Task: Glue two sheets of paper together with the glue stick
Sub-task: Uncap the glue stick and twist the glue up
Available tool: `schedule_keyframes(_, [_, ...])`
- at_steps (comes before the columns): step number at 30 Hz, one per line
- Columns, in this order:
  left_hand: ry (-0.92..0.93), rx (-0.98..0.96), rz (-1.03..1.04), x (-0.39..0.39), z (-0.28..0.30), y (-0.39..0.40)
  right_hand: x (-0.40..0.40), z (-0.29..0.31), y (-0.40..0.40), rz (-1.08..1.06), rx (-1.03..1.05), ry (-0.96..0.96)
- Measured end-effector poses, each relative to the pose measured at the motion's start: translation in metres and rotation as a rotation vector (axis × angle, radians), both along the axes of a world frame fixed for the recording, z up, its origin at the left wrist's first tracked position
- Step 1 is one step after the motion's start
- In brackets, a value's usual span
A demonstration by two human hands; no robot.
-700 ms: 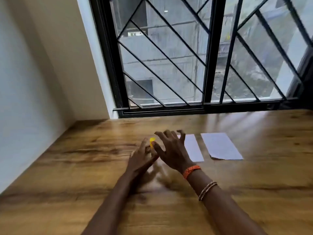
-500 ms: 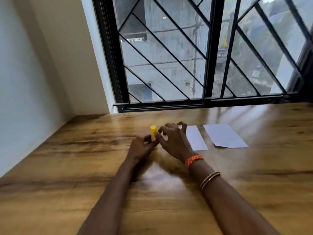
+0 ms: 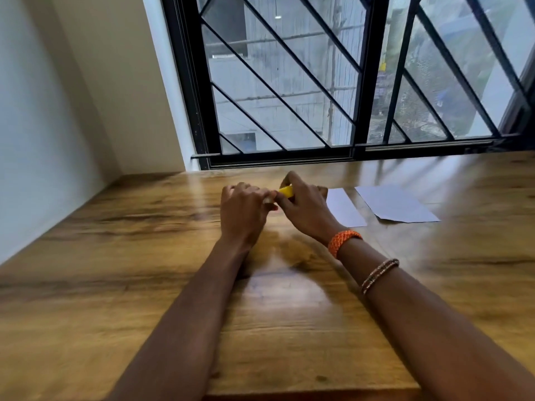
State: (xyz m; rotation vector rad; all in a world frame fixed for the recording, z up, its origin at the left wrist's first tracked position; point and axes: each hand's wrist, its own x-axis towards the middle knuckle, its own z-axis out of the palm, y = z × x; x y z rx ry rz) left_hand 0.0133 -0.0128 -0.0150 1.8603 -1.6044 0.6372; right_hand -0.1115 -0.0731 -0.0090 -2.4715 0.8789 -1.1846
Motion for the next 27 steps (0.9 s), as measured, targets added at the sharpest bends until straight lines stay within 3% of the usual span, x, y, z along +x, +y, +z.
schedule_keyframes(8, [-0.027, -0.041, -0.124, -0.004, 0.003, -0.005, -0.008, 0.008, 0.002, -0.027, -0.229, 0.034])
schedule_keyframes(12, [0.196, 0.071, -0.294, -0.003, 0.011, 0.007, -0.015, 0.017, 0.004, 0.116, -0.348, 0.123])
schedule_keyframes(16, [0.266, 0.066, -0.384, 0.002, 0.009, 0.011, -0.017, 0.022, 0.010, 0.164, -0.387, 0.139])
schedule_keyframes(18, [0.328, 0.031, -0.395, 0.002, 0.007, 0.013, -0.018, 0.020, 0.015, 0.124, -0.357, 0.104])
schedule_keyframes(21, [0.440, -0.076, -0.373, -0.001, 0.009, 0.018, -0.018, 0.017, 0.017, 0.015, -0.140, -0.074])
schedule_keyframes(24, [0.353, -0.146, -0.352, -0.004, 0.012, 0.014, -0.017, 0.023, 0.017, 0.019, 0.069, -0.247])
schedule_keyframes(27, [0.267, -0.211, -0.327, -0.008, 0.019, 0.013, -0.014, 0.027, 0.025, 0.081, 0.033, -0.214])
